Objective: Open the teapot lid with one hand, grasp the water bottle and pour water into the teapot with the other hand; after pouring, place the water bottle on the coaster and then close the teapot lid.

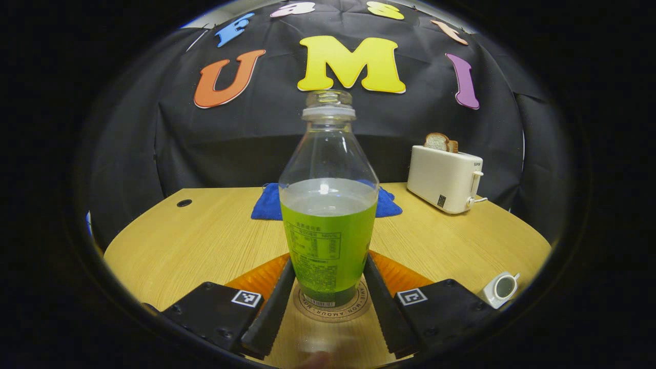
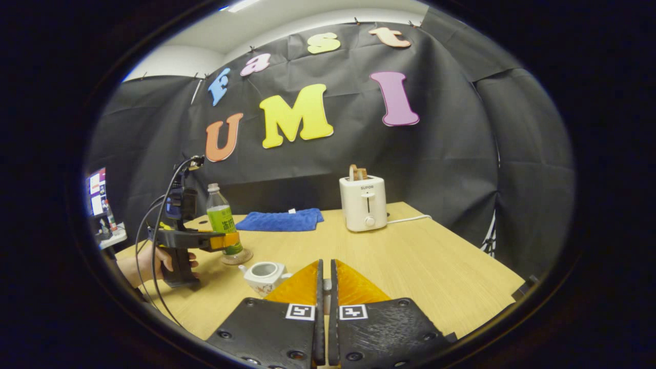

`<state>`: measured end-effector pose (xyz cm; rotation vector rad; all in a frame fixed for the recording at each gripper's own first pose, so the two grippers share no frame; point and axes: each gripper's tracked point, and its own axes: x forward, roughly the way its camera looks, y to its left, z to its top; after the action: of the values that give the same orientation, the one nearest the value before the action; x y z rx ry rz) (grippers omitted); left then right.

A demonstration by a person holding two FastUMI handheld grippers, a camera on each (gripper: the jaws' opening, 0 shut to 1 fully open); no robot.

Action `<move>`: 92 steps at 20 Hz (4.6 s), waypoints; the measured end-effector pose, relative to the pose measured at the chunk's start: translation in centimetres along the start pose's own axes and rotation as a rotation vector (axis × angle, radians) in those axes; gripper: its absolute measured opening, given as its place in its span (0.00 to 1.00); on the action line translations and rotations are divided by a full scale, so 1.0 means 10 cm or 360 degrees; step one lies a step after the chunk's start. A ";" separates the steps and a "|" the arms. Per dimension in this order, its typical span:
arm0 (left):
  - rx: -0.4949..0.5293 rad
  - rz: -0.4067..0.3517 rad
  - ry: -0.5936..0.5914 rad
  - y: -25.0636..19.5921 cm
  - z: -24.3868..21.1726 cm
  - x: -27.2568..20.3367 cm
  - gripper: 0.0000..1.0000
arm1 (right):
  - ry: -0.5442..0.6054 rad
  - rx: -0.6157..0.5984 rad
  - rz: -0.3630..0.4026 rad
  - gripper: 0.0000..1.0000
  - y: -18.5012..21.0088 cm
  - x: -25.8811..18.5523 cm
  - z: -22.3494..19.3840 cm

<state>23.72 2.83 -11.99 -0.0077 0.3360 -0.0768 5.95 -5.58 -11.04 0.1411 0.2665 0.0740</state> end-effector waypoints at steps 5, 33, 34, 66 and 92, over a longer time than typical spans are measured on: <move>-0.0019 0.0005 -0.0007 -0.03 0.04 -0.08 0.98 | -0.0002 0.0001 -0.0003 0.02 0.02 -0.02 0.00; 0.0027 0.0390 -0.0343 0.66 0.06 -2.12 0.99 | -0.0005 -0.0278 0.0341 0.02 1.15 0.82 0.12; 0.0014 0.0402 -0.0341 0.68 0.04 -2.13 0.99 | 0.0016 -0.0274 0.0347 0.02 1.17 0.85 0.07; -0.0029 0.0414 -0.0388 0.71 0.08 -2.36 0.99 | 0.0063 -0.0257 0.0307 0.02 1.15 1.02 -0.28; 0.0039 0.0103 -0.0594 -0.41 0.48 -2.88 0.99 | -0.0394 -0.0182 0.0008 0.98 0.71 -0.79 0.69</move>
<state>-2.10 0.95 2.12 0.0129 -0.0378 -0.0140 -0.22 -0.18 -1.33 0.0363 0.0150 0.0756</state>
